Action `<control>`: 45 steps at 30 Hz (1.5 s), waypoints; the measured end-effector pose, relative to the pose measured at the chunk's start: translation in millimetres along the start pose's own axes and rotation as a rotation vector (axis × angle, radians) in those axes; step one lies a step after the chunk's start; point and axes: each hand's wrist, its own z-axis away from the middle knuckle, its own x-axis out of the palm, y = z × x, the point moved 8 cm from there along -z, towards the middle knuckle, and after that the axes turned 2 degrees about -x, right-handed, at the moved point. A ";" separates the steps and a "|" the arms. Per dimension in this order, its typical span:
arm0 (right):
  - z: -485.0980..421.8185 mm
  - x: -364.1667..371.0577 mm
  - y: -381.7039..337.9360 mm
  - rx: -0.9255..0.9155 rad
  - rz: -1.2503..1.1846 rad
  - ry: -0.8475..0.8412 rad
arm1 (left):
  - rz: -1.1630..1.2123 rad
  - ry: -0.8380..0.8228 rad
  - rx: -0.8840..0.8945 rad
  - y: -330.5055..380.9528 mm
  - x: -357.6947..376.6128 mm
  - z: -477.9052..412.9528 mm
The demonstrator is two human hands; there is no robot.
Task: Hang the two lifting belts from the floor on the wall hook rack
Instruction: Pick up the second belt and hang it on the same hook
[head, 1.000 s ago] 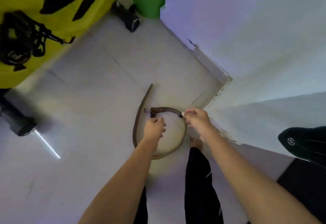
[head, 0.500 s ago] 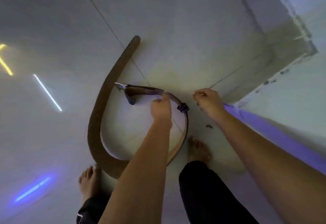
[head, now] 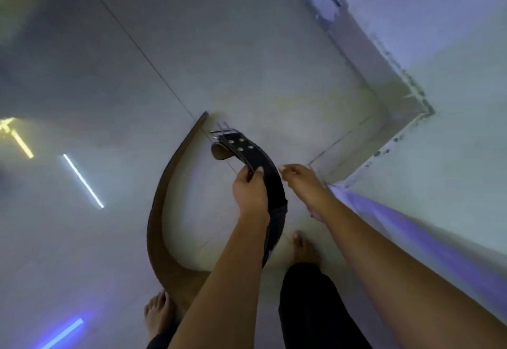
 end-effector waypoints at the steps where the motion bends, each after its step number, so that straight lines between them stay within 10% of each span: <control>1: 18.3 -0.4 -13.6 -0.017 -0.045 0.000 | 0.030 -0.076 0.024 12.8 -3.3 17.3; 25: 664.9 -6.0 -322.0 -0.759 -0.318 0.533 | 0.188 -1.109 0.563 361.4 -240.9 565.4; 45: 1016.6 -45.2 -258.0 -1.224 -0.825 0.904 | -0.111 -1.464 1.177 287.2 -351.4 878.0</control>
